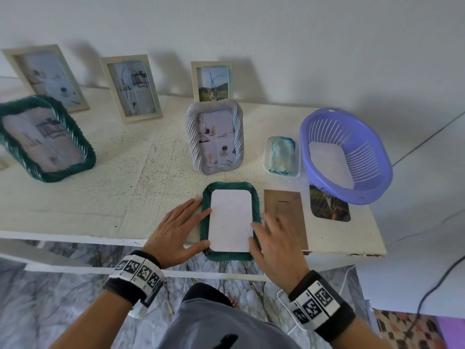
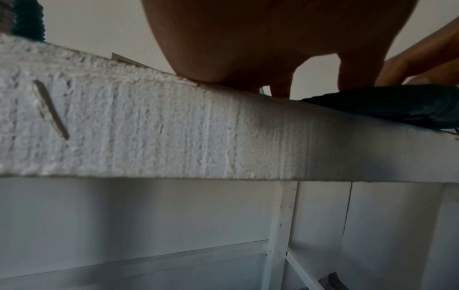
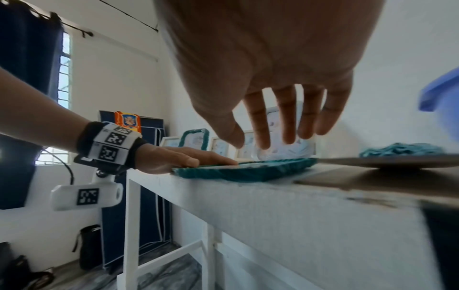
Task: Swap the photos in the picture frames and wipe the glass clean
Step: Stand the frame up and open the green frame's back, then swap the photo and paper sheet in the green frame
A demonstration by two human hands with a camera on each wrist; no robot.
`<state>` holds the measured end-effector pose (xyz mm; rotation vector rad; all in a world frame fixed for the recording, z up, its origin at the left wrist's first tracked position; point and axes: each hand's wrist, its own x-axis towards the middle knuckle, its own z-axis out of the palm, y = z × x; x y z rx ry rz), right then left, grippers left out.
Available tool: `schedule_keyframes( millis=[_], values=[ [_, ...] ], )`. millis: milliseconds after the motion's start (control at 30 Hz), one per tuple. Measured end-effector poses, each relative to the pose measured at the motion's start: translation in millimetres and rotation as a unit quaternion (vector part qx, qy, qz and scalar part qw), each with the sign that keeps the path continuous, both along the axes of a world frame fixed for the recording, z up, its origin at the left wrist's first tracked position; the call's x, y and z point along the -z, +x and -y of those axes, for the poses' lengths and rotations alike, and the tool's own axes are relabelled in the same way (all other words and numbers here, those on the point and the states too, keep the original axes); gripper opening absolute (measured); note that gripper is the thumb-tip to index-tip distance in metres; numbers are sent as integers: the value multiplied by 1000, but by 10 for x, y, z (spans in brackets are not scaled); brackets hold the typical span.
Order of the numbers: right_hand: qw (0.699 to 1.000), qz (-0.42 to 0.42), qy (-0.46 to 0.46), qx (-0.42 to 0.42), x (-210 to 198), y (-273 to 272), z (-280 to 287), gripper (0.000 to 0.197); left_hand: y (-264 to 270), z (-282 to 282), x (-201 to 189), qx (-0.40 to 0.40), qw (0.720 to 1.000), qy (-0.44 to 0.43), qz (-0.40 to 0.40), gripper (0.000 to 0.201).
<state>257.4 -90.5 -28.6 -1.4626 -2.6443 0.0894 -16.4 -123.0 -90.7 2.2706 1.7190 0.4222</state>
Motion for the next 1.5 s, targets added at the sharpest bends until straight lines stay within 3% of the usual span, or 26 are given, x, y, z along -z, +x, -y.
schedule_keyframes(
  millis=[200,633,1033,1500],
  values=[
    [997,9,-9,-82,136,-364,31,41,8,7,-9,-1,1000,1,2,77],
    [994,-3,46,-96,221,-343,65,35,-2,4,-15,-24,996,-5,83,64],
    [994,-9,39,-98,241,-322,70,33,-13,-22,33,-12,996,17,81,54],
    [997,-45,7,-54,199,-402,67,49,51,-57,21,-59,986,16,153,54]
  ],
)
